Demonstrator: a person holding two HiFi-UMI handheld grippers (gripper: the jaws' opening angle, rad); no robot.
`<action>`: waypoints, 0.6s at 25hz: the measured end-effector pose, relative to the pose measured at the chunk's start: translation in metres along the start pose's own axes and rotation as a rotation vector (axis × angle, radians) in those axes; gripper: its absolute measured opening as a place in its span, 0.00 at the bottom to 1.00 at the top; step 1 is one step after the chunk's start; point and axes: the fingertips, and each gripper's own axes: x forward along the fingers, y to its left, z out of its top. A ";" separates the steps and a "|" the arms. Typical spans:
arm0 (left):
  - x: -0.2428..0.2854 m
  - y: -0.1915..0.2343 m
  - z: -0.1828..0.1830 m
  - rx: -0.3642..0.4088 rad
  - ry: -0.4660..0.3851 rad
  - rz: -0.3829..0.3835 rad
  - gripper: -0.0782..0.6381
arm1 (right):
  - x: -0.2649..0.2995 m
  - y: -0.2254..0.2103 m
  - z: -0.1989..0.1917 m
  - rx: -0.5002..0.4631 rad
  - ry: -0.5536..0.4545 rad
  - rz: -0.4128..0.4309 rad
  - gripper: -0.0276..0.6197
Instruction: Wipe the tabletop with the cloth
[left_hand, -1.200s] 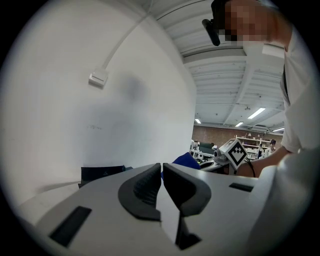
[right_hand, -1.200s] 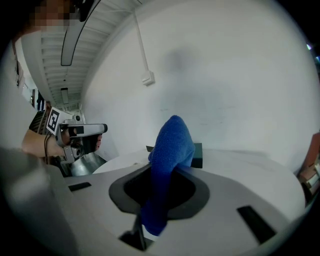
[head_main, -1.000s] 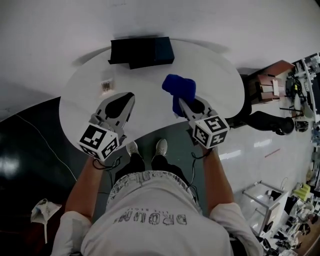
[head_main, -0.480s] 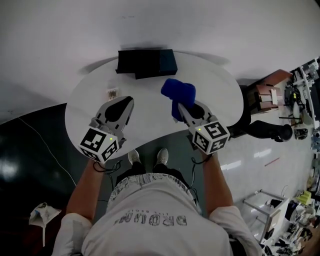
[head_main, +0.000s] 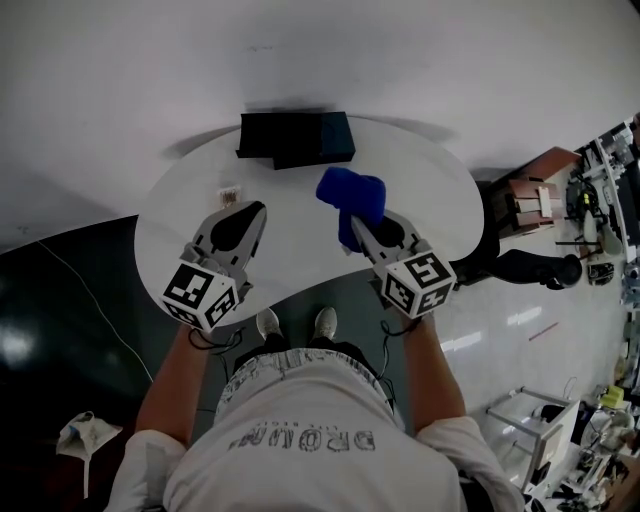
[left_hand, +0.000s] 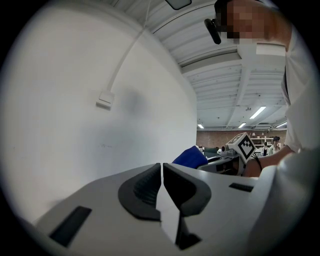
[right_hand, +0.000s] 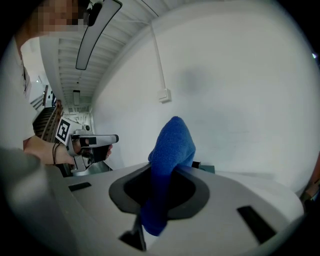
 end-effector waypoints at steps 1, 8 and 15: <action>0.000 0.000 0.000 -0.002 0.000 0.002 0.15 | 0.000 0.000 0.001 0.001 -0.001 0.002 0.15; -0.008 0.006 -0.006 -0.016 0.006 0.015 0.15 | 0.003 0.008 0.002 0.007 -0.004 0.014 0.15; -0.006 0.012 -0.006 -0.017 0.006 0.020 0.15 | 0.011 0.010 0.001 0.003 0.005 0.028 0.15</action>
